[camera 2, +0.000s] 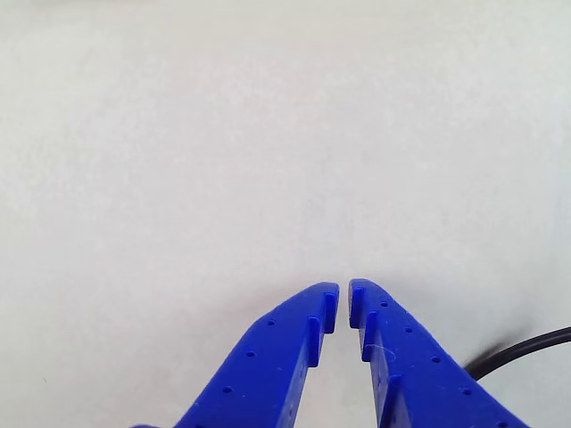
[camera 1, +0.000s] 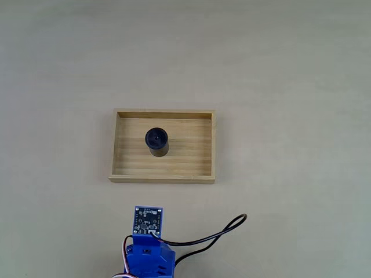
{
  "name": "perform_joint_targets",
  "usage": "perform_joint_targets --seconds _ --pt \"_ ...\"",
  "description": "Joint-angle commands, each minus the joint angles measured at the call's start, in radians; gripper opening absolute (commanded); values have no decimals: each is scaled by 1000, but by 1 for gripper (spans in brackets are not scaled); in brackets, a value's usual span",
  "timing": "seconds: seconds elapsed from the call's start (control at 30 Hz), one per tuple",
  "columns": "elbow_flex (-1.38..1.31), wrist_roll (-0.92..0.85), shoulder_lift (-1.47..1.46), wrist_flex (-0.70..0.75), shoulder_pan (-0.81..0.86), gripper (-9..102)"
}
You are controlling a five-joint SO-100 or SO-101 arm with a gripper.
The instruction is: Place the black cylinder in the wooden box then return to rest.
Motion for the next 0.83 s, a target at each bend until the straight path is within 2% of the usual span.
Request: perform_joint_targets --seconds 0.0,0.8 --pt "32 -6 -9 6 -11 0" --pt "32 -18 -9 6 -8 0"
